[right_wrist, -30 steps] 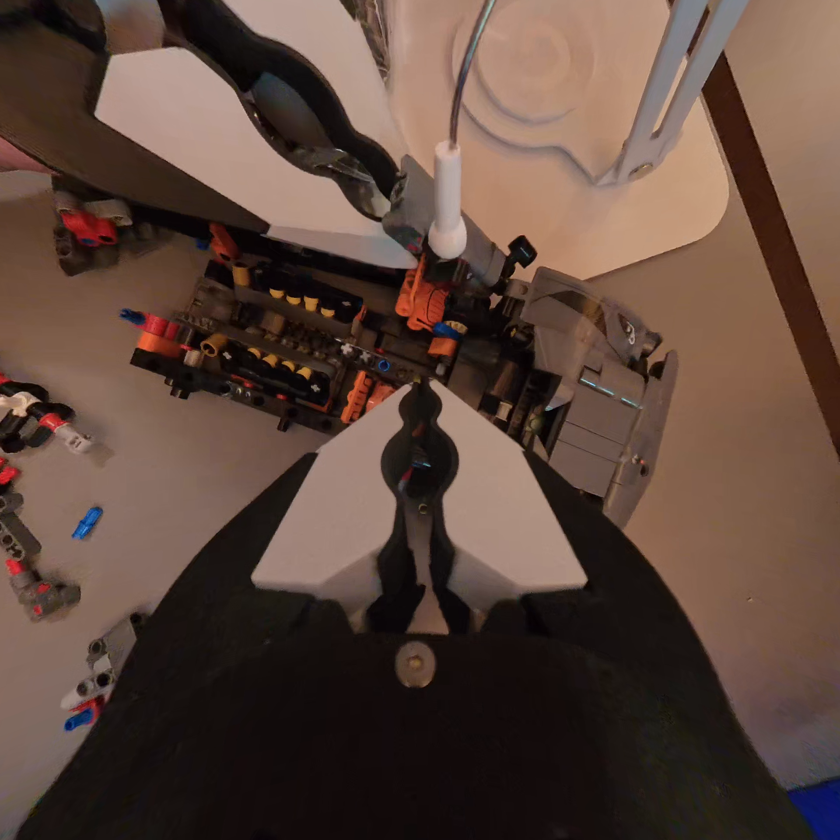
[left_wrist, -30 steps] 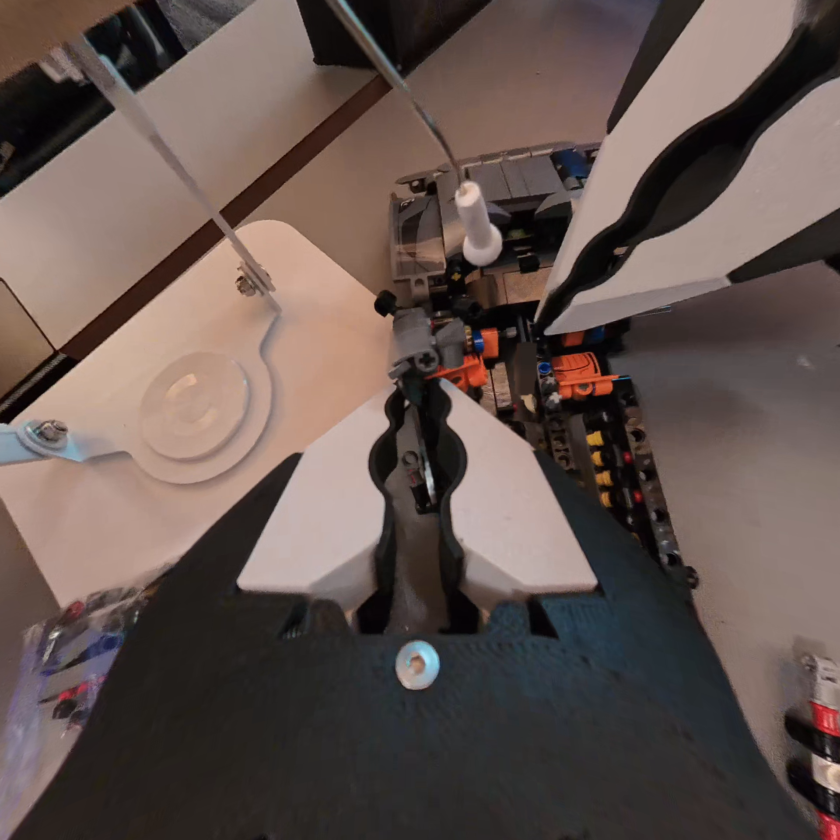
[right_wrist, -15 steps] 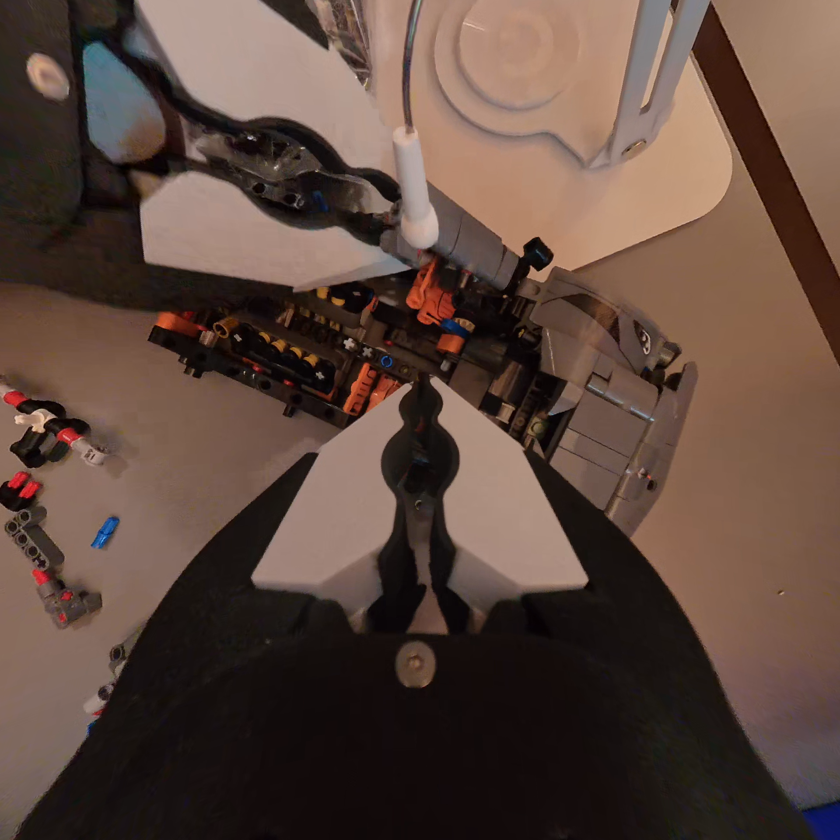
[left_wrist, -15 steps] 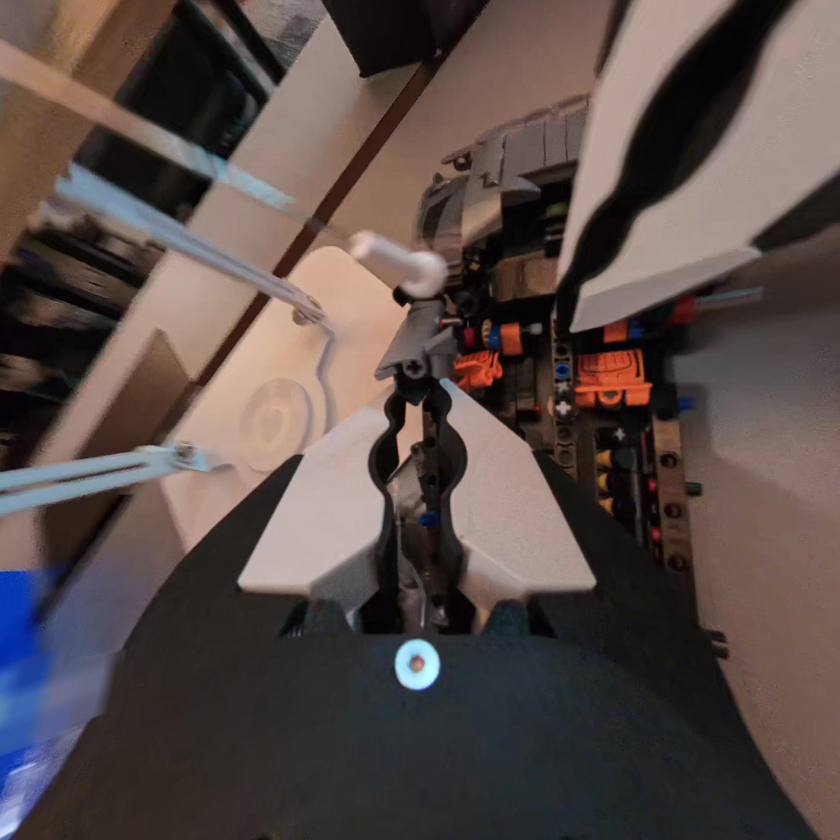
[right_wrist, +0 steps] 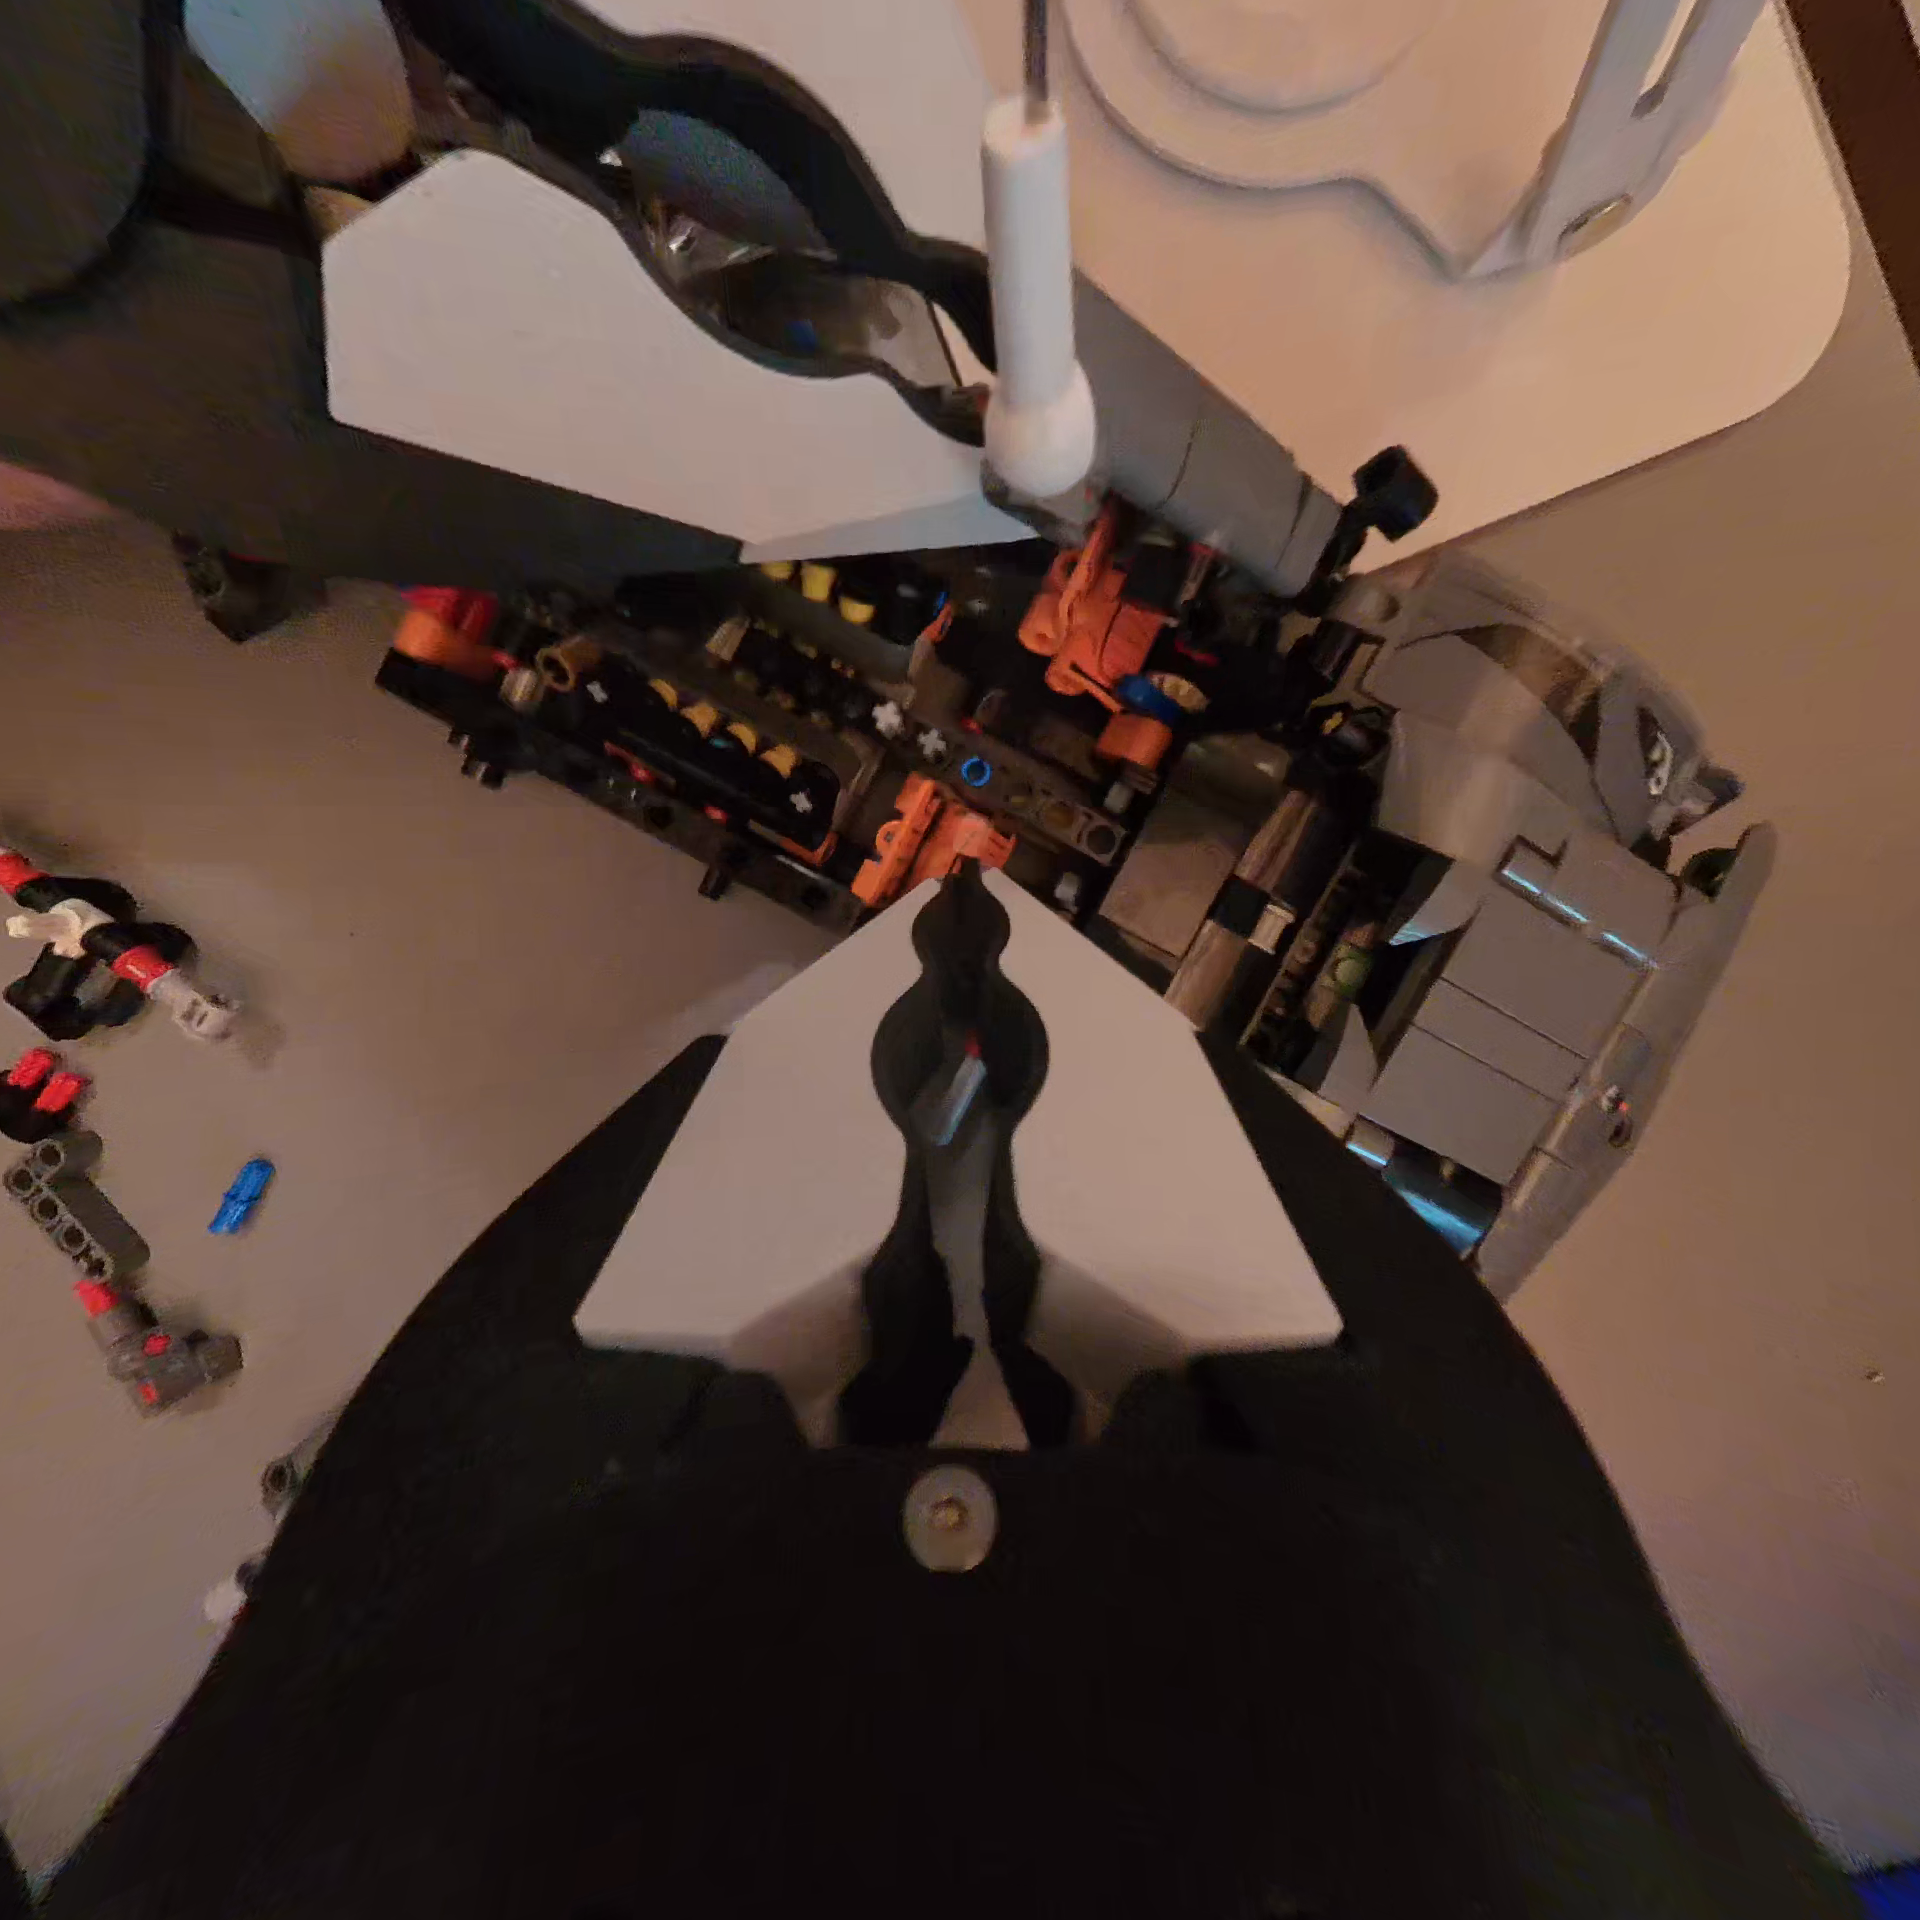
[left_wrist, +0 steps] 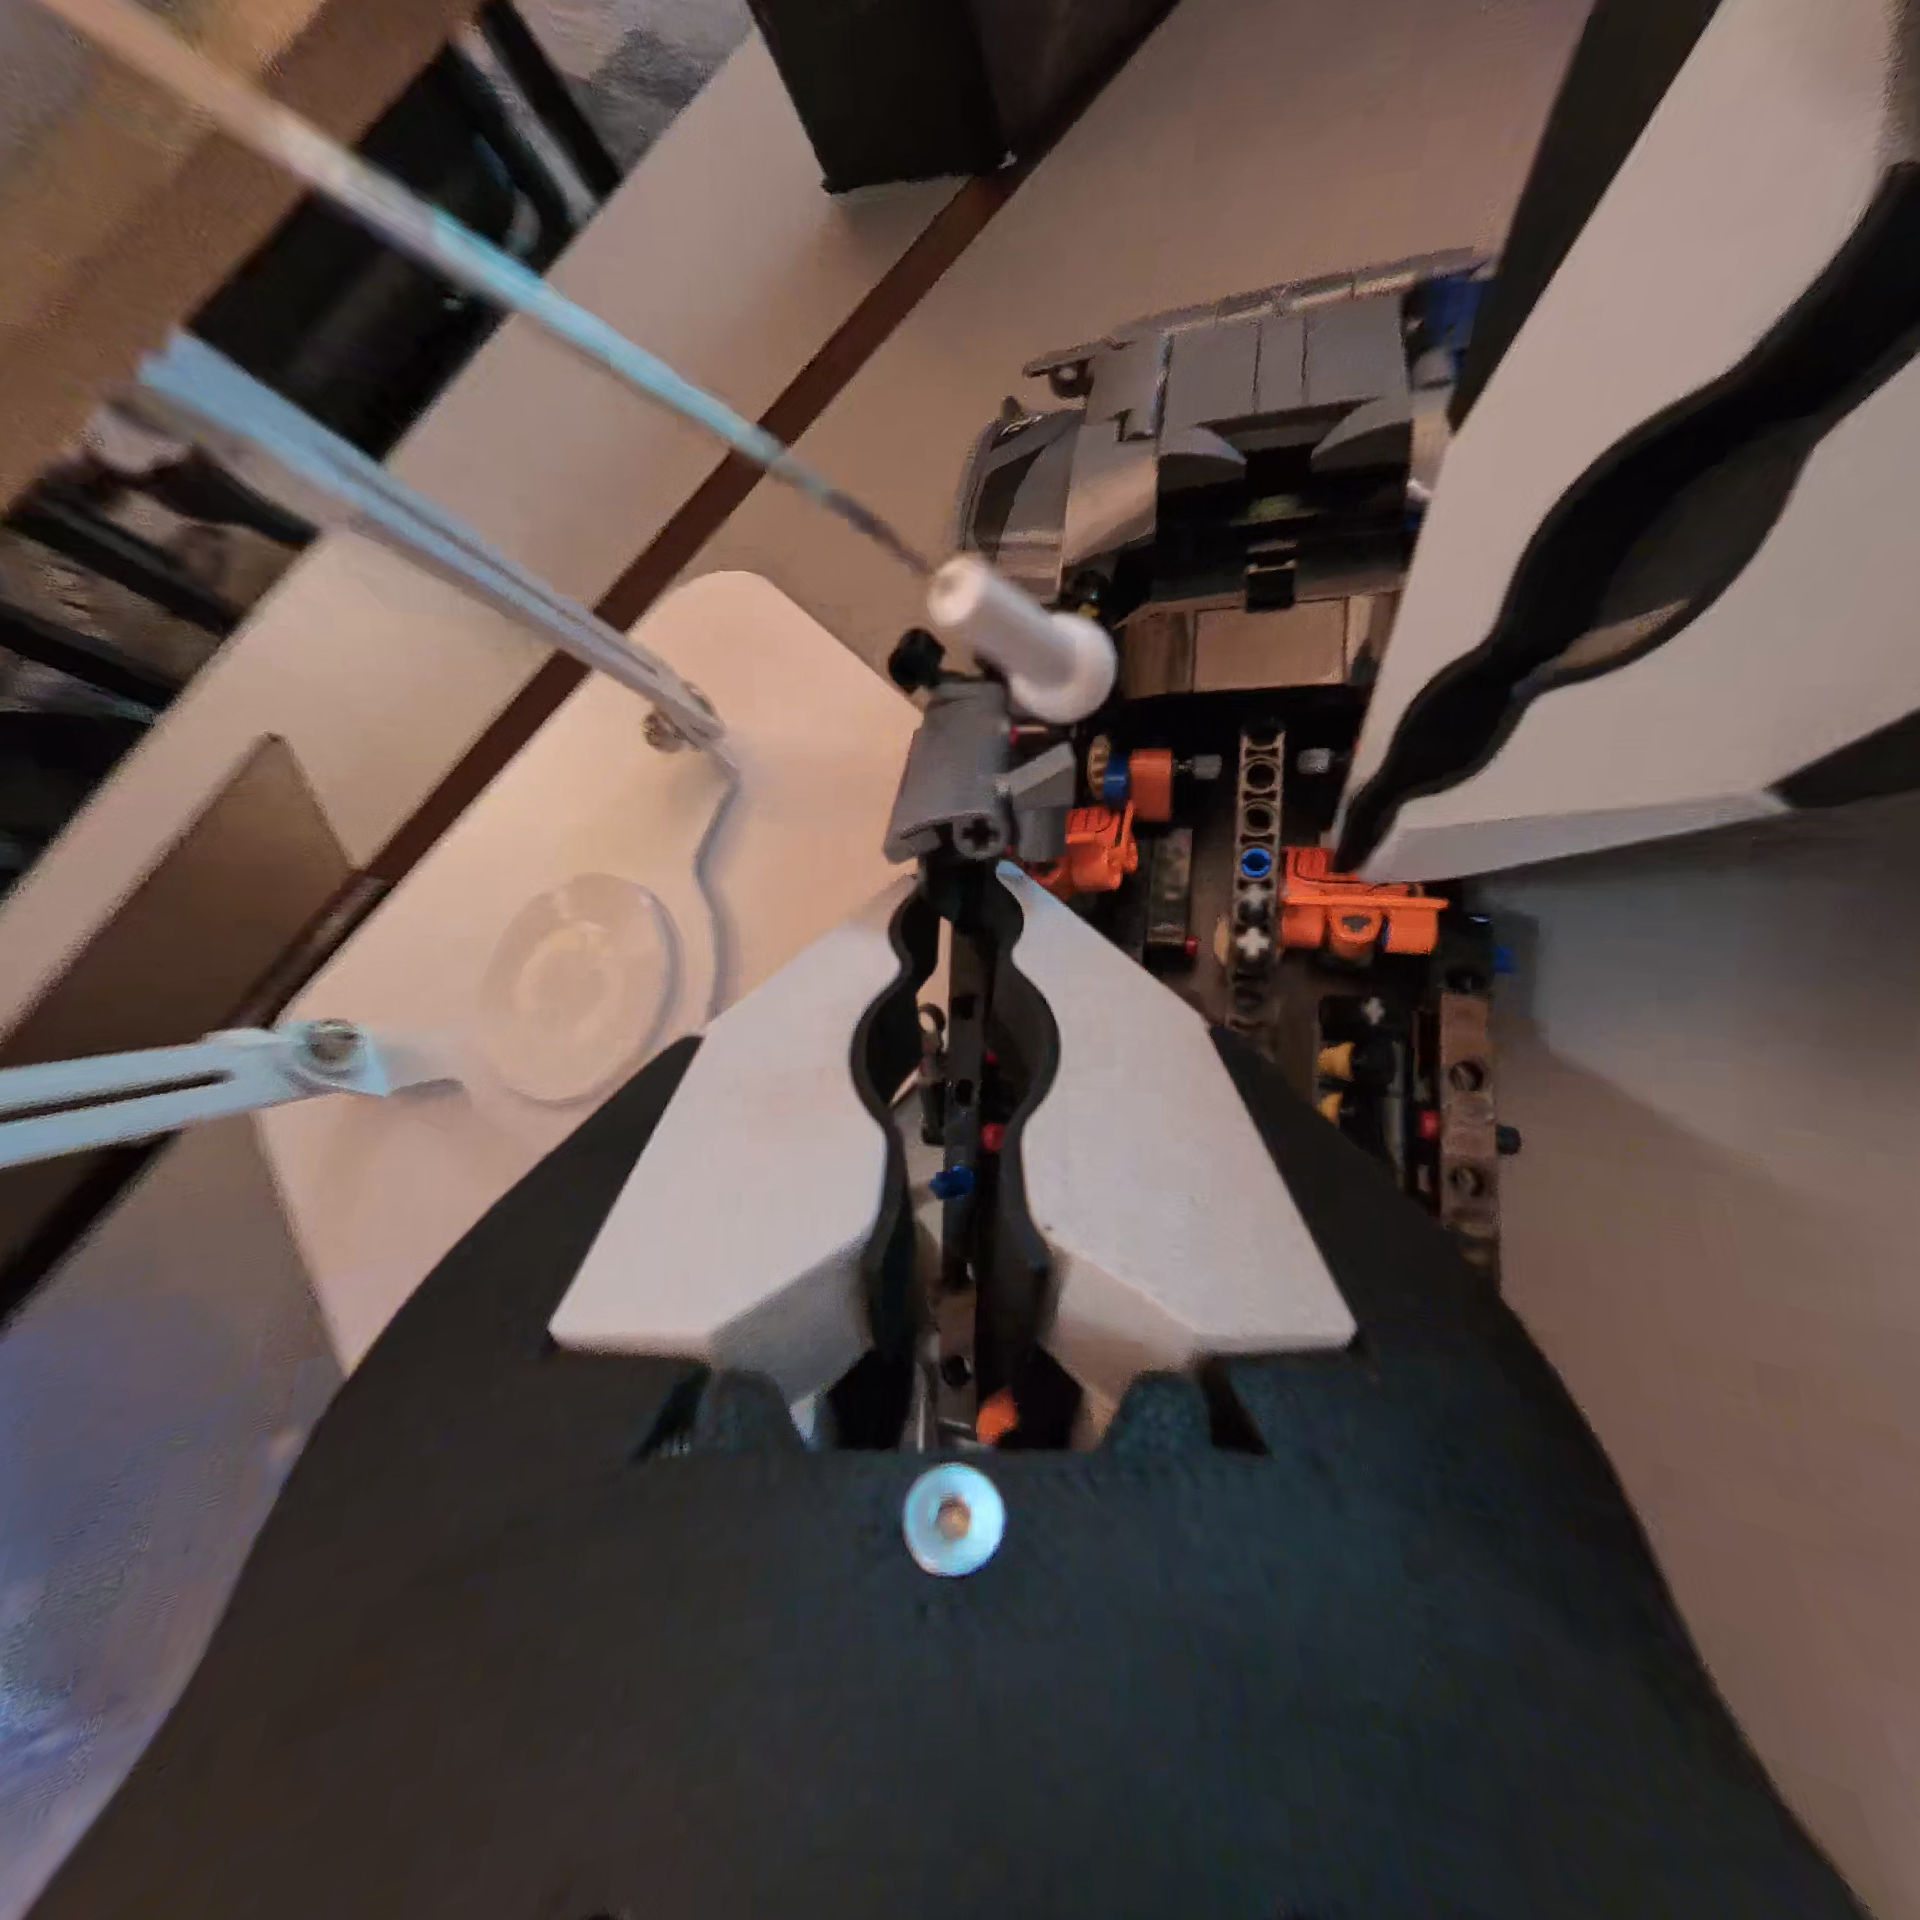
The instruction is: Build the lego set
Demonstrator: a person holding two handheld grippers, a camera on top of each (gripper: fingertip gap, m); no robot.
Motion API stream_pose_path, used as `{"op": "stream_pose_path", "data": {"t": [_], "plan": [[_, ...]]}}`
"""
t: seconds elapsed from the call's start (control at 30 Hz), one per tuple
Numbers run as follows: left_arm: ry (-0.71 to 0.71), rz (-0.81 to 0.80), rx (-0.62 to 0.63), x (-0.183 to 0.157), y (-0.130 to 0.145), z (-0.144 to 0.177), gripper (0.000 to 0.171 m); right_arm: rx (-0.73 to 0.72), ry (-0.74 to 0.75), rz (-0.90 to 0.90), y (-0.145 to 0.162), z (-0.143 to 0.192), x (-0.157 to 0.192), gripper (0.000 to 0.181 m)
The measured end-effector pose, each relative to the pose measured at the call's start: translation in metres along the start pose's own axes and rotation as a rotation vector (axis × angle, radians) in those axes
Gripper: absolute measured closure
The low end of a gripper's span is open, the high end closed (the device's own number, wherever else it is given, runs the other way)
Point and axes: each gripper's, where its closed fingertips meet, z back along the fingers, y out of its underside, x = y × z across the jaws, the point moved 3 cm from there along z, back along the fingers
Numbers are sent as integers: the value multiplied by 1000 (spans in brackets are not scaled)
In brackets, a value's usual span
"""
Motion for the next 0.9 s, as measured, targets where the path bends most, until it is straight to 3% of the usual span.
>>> {"op": "stream_pose_path", "data": {"t": [0.13,0.37,0.47,0.57,0.7,0.83,0.9], "plan": [[97,22,10,-6,6,8,169,24,56,14,-6,7,-3,181],[216,46,6,-14,11,17,168,26,23,42,-1,12,-1,181],[253,75,-27,-17,7,16,151,-10,-9,16,-4,18,0,179],[286,119,-29,-20,1,10,139,-37,61,132,-10,19,0,160],[285,160,-40,-17,-5,0,142,-74,54,177,-13,12,1,160],[322,223,-45,-10,-2,0,167,-102,-1,171,-8,13,3,177],[332,229,-34,-9,0,2,168,-112,-31,167,-6,13,3,178]]}}
